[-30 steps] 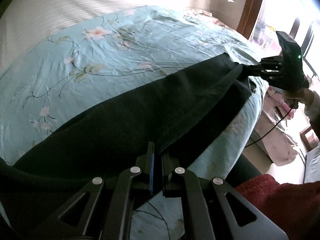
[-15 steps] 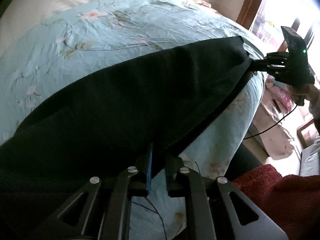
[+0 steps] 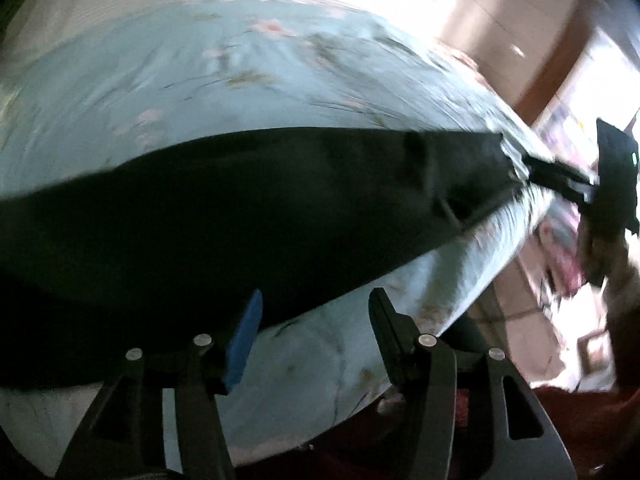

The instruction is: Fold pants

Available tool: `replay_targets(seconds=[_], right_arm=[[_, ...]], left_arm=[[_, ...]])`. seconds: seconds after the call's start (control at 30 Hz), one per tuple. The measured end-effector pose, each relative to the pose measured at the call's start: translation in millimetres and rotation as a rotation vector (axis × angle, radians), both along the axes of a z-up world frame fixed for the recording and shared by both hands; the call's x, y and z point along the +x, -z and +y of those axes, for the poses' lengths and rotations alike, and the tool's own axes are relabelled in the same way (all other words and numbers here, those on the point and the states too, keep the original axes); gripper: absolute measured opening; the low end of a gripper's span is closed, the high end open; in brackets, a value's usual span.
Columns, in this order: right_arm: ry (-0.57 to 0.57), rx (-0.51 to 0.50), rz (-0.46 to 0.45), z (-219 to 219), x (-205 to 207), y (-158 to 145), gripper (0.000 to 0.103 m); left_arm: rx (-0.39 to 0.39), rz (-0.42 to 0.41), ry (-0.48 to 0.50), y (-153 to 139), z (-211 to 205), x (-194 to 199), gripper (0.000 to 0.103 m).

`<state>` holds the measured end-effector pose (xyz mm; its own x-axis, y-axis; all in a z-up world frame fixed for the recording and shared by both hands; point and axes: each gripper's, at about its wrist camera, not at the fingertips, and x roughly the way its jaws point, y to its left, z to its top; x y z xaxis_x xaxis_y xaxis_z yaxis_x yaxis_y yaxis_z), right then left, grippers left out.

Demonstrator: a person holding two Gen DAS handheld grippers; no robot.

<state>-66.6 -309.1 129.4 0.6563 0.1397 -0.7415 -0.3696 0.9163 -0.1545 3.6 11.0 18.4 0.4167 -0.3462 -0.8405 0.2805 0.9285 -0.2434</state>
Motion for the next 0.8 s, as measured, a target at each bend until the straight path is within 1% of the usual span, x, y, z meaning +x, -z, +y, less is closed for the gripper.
replay_targets(seconds=[0.07,0.1,0.17,0.2,0.33,0.47,0.5,0.57,0.6,0.63,0.8], right_arm=[[-0.046,0.049,0.015,22,8,11,0.053],[-0.066,0.067,0.022,32,13,17,0.053],[-0.118,0.104,0.043,58,23,31,0.053],[-0.138,0.115,0.054,69,27,37,0.053],[-0.23,0.137,0.096,119,41,63,0.053],[-0.321,0.16,0.128,167,47,80,0.053],[-0.339,0.155,0.13,176,47,84,0.054],[-0.384,0.131,0.131,202,48,91,0.06],[-0.4,0.127,0.132,209,47,94,0.062],[-0.426,0.133,0.12,220,47,97,0.062],[-0.515,0.032,0.091,272,46,115,0.062]], left_arm=[[-0.026,0.017,-0.077,-1,21,-2,0.058],[-0.045,0.028,-0.133,-2,36,-4,0.061],[-0.076,0.037,-0.221,-4,61,-6,0.062],[-0.095,0.042,-0.269,-6,75,-7,0.062],[-0.161,0.057,-0.41,-13,118,-7,0.063],[-0.161,0.062,-0.547,-21,159,2,0.067],[-0.164,0.063,-0.587,-24,170,6,0.069],[-0.159,0.064,-0.635,-29,186,13,0.069],[-0.149,0.059,-0.666,-32,197,17,0.069],[-0.138,0.056,-0.693,-34,204,21,0.069],[-0.108,0.054,-0.788,-35,234,34,0.069]])
